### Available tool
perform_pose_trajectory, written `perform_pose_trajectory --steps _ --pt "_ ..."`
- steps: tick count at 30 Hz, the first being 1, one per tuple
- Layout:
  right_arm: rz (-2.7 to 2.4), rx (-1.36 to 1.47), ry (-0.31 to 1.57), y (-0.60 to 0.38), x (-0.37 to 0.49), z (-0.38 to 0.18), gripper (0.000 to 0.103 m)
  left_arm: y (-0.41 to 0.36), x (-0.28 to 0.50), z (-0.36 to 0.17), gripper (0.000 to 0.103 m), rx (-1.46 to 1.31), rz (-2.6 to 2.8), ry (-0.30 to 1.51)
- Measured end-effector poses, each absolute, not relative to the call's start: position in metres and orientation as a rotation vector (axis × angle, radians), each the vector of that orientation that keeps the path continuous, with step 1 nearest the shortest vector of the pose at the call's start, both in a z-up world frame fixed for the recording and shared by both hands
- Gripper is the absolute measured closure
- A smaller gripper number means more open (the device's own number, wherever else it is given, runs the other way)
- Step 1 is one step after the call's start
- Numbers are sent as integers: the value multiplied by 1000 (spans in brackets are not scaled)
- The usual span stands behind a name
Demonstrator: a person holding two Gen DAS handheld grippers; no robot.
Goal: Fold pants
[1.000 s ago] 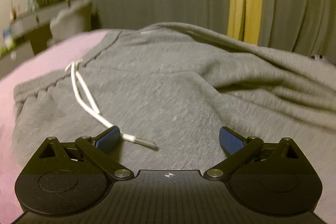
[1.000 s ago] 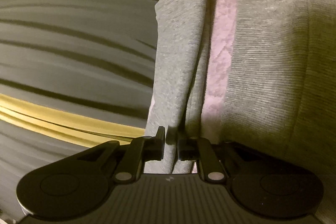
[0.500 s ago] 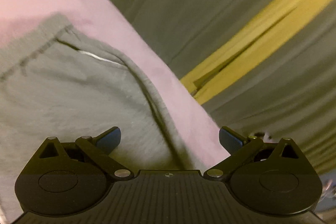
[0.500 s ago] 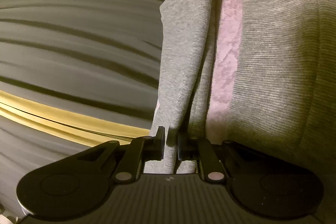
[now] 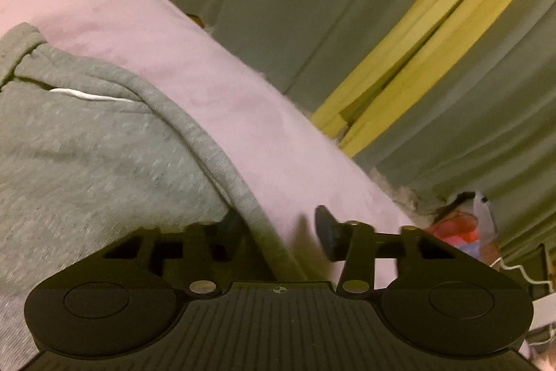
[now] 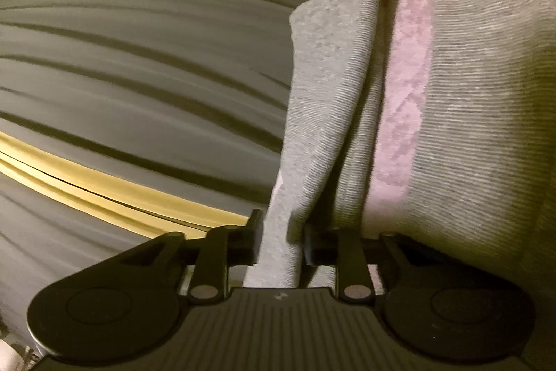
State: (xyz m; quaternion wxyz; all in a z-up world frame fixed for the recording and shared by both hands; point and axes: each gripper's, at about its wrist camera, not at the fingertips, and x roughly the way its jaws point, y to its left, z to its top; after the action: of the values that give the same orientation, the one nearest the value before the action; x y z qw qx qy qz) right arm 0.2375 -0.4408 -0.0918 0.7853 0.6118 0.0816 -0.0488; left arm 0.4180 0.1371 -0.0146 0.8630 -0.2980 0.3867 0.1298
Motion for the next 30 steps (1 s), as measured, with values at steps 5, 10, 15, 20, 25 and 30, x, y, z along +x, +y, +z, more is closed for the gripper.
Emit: perform_pose_trajectory --steps 5,10,15,20,25,30 --pt "-141 1289 179 -437 235 -92 90 137 403 -10 96 -626 267 810" --pt "-161 1215 202 -432 230 -72 99 141 359 28 96 -638 204 730" --pt "-87 1102 96 -427 189 -5 99 156 283 82 96 -673 105 649" --pt "-87 1050 73 -423 111 42 99 157 178 106 96 -634 17 586" --pt "-154 993 265 -415 30 50 99 153 98 68 96 -629 48 672" --pt "-217 1014 478 -403 1 29 98 163 70 21 95 -675 119 772"
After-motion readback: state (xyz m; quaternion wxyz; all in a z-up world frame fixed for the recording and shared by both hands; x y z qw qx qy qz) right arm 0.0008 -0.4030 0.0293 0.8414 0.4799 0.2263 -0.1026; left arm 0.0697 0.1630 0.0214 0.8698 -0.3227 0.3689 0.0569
